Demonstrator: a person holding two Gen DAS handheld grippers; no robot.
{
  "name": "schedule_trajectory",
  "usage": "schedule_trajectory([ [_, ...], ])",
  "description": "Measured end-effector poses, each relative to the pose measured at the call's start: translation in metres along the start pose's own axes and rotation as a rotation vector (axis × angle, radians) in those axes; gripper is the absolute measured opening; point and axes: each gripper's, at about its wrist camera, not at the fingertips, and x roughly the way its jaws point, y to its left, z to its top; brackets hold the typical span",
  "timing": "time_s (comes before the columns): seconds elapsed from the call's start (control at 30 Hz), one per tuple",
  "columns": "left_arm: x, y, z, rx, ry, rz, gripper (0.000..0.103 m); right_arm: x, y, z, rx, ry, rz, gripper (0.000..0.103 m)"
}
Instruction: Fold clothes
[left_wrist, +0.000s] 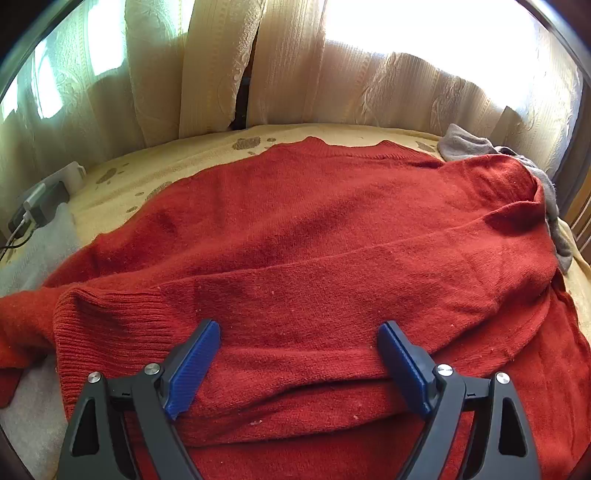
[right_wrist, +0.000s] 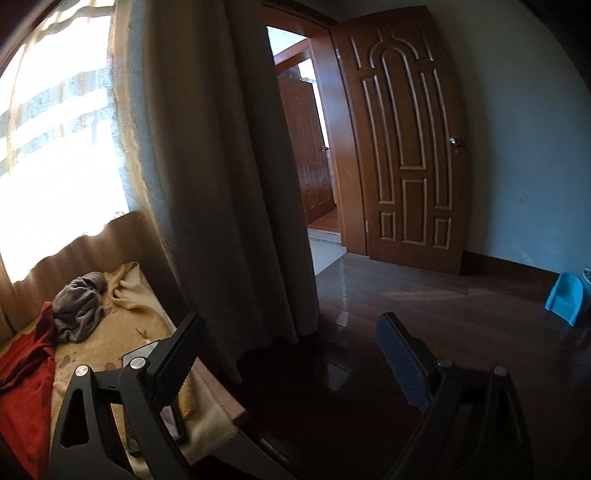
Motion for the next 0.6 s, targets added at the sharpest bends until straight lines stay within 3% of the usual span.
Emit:
schedule_trajectory([
  [0.17, 0.000, 0.000, 0.000, 0.001, 0.001, 0.004, 0.091, -0.016, -0.076, -0.011, 0.110, -0.007, -0.247, 0.095],
  [0.27, 0.001, -0.001, 0.001, 0.001, 0.002, 0.008, 0.092, -0.026, -0.069, -0.006, 0.095, -0.011, -0.138, 0.095],
  [0.47, 0.001, 0.000, 0.000, -0.002, 0.002, 0.014, 0.093, -0.062, 0.027, 0.030, -0.052, -0.127, 0.225, 0.101],
  [0.6, 0.001, 0.001, 0.001, -0.004, 0.002, 0.009, 0.094, -0.079, 0.072, 0.051, -0.092, -0.187, 0.361, 0.102],
])
